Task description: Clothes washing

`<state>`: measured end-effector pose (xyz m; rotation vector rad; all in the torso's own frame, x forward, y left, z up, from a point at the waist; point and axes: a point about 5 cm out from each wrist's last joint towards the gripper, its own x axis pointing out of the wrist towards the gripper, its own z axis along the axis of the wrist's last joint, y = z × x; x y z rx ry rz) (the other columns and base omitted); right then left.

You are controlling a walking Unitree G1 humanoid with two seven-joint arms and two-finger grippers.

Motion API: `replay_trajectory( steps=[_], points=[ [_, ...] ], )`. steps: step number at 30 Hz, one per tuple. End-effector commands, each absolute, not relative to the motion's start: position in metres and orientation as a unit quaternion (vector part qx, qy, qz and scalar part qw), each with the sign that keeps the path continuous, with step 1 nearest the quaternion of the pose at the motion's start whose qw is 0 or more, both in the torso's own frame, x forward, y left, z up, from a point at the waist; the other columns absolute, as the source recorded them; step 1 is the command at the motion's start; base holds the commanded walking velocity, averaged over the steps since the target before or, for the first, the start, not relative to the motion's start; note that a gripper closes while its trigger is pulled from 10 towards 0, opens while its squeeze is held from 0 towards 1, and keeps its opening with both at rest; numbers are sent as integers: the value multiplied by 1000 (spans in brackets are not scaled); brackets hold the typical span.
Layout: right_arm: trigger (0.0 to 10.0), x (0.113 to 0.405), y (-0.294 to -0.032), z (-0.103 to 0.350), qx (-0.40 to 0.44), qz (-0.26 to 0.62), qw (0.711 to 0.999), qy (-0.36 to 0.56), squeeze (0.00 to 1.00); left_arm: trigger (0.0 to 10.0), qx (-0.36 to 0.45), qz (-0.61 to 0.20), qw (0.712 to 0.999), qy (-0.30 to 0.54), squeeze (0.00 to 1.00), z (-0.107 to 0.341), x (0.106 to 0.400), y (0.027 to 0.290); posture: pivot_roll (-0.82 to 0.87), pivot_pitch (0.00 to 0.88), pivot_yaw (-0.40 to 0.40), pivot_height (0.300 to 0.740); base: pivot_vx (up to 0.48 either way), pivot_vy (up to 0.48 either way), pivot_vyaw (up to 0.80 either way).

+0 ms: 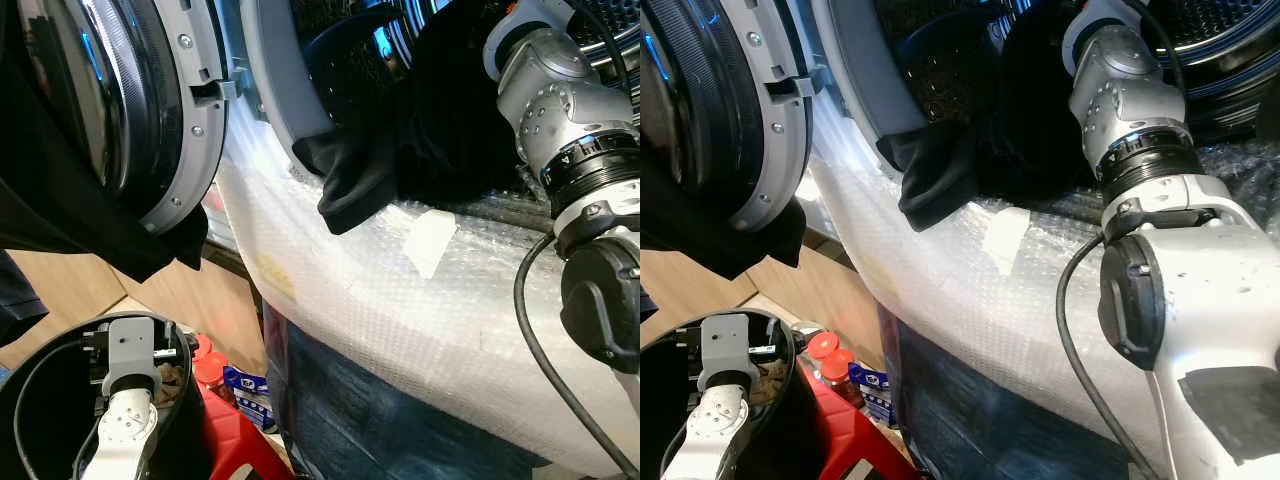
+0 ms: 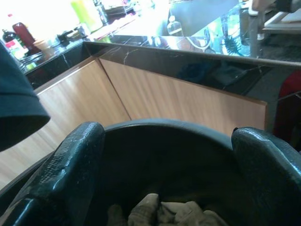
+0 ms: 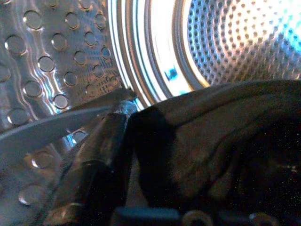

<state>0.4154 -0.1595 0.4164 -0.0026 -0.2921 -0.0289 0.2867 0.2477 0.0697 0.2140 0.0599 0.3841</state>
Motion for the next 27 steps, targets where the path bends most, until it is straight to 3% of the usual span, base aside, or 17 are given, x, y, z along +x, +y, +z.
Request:
replay_trajectory(
  steps=[1, 8, 16, 21, 27],
  points=[
    [10000, 407, -164, 438, -40, -26, 979, -198, 1000, 10000, 115, 196, 973, 36, 0, 70, 286, 251, 146, 0, 61, 740, 0, 0, 0],
    [10000, 400, -160, 437, -57, 12, 974, -220, 1000, 10000, 116, 183, 976, 35, 0, 69, 285, 243, 144, 0, 62, 740, 0, 0, 0],
    [10000, 378, -181, 437, -65, -2, 968, -242, 1000, 10000, 115, 187, 975, 43, 0, 65, 281, 245, 145, 0, 64, 740, 0, 0, 0],
    [10000, 361, -184, 413, -126, -20, 966, -223, 1000, 10000, 114, 185, 975, 46, 0, 66, 282, 244, 129, 0, 66, 740, 0, 0, 0],
    [10000, 340, -184, 408, -107, -9, 968, -226, 1000, 10000, 114, 182, 975, 46, 0, 66, 283, 244, 123, 2, 73, 740, 0, 0, 0]
  ],
)
